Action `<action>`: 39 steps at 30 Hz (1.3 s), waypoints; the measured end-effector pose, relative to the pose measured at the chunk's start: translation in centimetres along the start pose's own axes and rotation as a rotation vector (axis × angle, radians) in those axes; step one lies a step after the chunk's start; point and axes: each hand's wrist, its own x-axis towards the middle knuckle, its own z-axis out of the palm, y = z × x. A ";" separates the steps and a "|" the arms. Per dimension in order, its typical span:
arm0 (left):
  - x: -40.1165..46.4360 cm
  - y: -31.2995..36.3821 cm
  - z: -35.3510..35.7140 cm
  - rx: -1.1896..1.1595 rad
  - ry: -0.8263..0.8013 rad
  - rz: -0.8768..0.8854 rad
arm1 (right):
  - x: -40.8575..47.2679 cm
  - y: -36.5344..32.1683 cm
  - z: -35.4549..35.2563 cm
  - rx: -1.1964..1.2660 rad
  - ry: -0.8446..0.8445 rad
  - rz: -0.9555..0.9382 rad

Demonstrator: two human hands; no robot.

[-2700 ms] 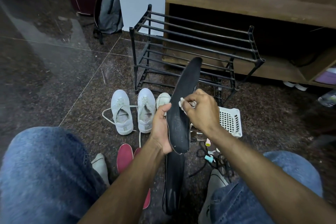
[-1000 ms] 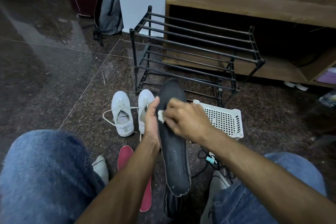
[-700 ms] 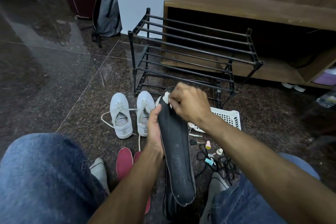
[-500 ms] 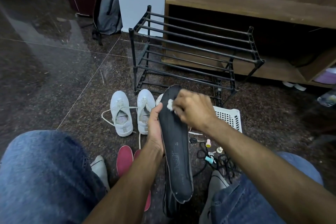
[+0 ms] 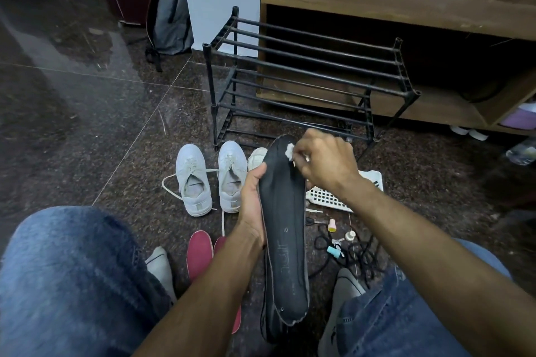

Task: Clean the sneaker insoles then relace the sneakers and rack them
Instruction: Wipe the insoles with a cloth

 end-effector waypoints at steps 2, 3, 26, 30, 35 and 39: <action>-0.3 0.3 0.3 -0.012 0.005 0.004 | 0.2 -0.1 0.0 0.025 0.000 -0.020; -0.2 0.6 0.3 -0.041 0.015 0.020 | -0.3 -0.5 0.3 0.037 -0.046 -0.078; 1.1 5.1 0.0 -0.170 0.000 0.094 | -4.9 -4.1 4.1 1.059 -0.035 0.429; 0.0 2.7 0.4 -0.013 -0.001 -0.002 | -3.1 -3.7 3.8 1.005 -0.008 0.486; -0.4 2.4 0.1 -0.092 -0.101 -0.015 | -4.2 -3.6 2.4 0.374 -0.064 0.083; -0.5 2.6 0.0 -0.075 -0.158 -0.041 | -3.6 -2.8 1.8 0.216 0.062 -0.059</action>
